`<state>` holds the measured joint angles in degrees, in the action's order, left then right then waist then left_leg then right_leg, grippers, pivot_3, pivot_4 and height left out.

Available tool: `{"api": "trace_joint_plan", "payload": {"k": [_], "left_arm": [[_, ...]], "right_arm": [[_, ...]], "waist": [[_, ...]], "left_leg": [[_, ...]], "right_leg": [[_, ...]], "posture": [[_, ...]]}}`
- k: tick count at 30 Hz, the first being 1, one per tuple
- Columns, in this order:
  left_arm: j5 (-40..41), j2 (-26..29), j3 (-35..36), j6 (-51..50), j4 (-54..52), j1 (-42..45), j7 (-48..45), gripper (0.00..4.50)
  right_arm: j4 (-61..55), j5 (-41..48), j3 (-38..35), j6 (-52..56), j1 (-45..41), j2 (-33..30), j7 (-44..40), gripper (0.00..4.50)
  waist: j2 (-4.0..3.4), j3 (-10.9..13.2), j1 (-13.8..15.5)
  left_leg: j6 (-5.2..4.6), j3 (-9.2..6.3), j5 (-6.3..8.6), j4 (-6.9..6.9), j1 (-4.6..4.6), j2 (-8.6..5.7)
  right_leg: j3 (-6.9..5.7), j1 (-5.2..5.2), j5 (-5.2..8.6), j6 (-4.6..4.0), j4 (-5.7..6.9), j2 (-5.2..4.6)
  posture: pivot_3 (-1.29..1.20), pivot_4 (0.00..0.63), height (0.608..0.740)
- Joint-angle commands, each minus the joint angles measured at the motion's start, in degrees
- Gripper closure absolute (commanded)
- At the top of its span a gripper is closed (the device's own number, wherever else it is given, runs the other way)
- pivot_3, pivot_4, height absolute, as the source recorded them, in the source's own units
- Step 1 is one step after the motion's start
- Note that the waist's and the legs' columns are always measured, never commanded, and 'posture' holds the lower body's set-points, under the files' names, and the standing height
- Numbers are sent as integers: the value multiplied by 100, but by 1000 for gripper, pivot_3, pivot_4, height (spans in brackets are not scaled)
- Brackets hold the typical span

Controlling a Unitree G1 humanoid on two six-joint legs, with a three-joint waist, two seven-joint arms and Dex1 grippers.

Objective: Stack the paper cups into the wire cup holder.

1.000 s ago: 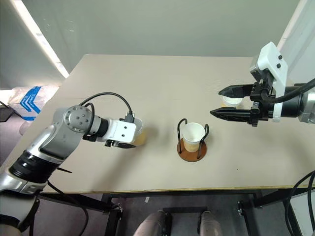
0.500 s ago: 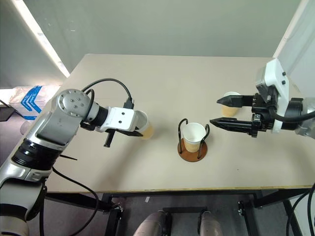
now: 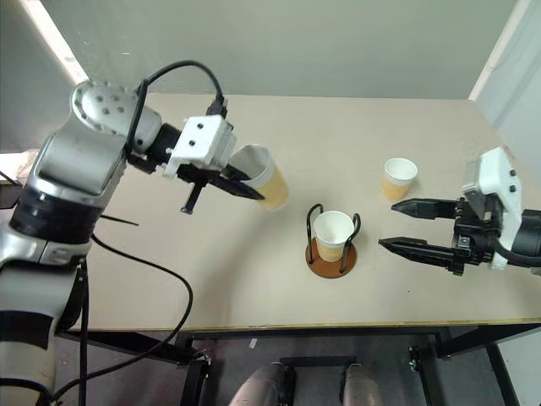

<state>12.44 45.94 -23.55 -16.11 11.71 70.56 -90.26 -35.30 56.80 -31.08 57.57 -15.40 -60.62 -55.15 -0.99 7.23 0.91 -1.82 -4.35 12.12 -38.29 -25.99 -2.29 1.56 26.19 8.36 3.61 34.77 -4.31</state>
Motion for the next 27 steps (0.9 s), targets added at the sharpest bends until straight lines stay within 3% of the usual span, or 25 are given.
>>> {"api": "trace_joint_plan", "payload": {"k": [1, 16, 27], "left_arm": [[538, -201, -277, 255, 398, 633, -224, 4491], [969, -1834, -1449, 1558, 2334, 1792, -224, 4491], [1305, -1682, -2202, 1841, 1957, 1742, -224, 4491]], "right_arm": [[-280, 450, -498, 113, 112, -111, 280, 1198], [-813, 1240, -1407, 167, 923, -191, 1210, 1198], [-796, 1318, -1726, 48, 1302, -362, 1320, 1198]], "waist": [[1, 1, 13], [2, 2, 79], [1, 1, 108]], "left_leg": [[-2, -2, 1, -1, -2, -1], [13, 12, 53, -48, -18, -4], [-5, 30, 109, -84, -19, -1]], "right_leg": [[0, -4, 1, 9, -2, 0], [8, -33, 18, 146, -48, -4], [12, -46, 34, 172, -62, -6]], "posture": [[0, 150, 740], [0, 150, 740], [0, 150, 740]]}}
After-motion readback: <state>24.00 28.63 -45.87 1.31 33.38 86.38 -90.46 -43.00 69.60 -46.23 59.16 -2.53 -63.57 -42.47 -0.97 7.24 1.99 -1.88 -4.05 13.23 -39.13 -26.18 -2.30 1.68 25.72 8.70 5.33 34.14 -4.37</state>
